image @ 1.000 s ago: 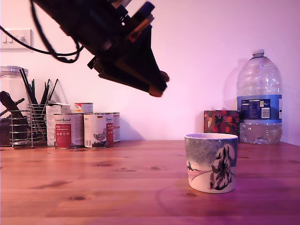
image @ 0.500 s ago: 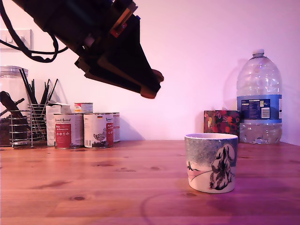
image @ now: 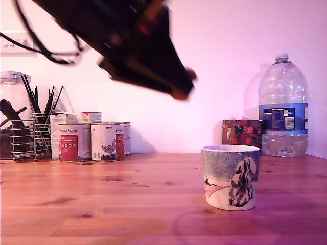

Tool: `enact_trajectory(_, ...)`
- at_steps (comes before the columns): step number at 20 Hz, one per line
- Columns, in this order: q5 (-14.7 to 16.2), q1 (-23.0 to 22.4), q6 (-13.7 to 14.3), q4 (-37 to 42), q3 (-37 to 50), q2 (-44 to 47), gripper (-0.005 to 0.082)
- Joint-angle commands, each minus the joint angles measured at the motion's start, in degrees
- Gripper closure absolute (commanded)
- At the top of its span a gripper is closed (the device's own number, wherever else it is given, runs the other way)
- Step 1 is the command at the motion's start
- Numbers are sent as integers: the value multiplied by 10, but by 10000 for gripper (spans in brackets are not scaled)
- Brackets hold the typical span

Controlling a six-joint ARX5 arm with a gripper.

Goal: Pick up the coffee capsules from the table one by one and drop them inside the nearest coffee cup

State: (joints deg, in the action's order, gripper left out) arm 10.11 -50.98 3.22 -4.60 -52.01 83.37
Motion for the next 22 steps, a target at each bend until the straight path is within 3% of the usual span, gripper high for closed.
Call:
enact_trajectory(1,-1,-2,3,5,-28,23,603)
enact_trajectory(6,-8,-2,20,-50,-139,111,603)
enact_trajectory(14,-15,-1,33,-257,-339,249,603)
enact_trajectory(22,-18,-1,34,-298,-363,278,603)
